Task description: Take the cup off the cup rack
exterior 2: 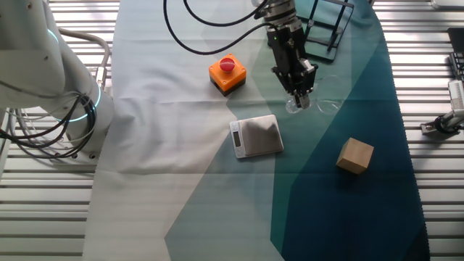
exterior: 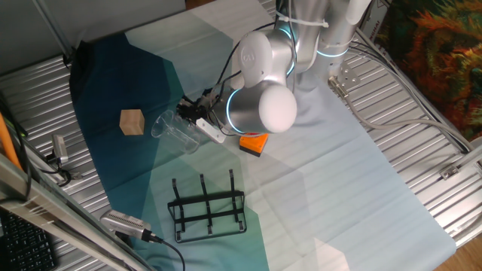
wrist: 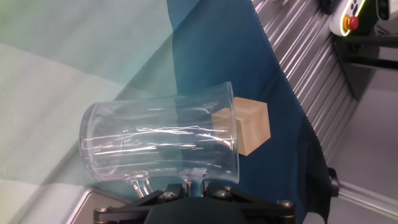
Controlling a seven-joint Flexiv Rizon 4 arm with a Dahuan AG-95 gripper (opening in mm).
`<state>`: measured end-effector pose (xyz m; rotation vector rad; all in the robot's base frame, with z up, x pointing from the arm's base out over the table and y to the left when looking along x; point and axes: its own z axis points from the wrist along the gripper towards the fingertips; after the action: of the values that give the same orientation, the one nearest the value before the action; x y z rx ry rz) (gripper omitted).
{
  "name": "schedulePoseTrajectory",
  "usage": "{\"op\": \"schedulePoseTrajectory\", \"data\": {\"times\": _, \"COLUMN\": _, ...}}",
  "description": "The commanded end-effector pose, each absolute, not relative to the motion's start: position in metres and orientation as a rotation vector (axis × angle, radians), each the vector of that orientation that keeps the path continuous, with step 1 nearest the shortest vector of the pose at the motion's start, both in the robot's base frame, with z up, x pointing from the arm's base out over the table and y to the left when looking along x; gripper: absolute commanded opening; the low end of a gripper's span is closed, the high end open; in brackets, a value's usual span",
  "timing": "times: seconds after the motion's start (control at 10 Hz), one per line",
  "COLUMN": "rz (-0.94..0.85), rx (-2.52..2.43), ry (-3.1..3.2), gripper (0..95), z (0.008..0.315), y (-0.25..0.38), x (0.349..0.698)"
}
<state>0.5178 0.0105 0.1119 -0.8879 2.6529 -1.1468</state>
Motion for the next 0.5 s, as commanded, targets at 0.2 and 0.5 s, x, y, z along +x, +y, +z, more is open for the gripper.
{"op": "schedulePoseTrajectory", "data": {"times": 0.2, "rz": -1.157, "rx": -0.844, "ry": 2.651, "gripper": 0.0, "z": 0.1098, "y": 0.0089, "x": 0.5154}}
{"op": "schedulePoseTrajectory", "data": {"times": 0.5, "rz": -1.159, "rx": -0.795, "ry": 2.653, "gripper": 0.0, "z": 0.1096, "y": 0.0088, "x": 0.5153}}
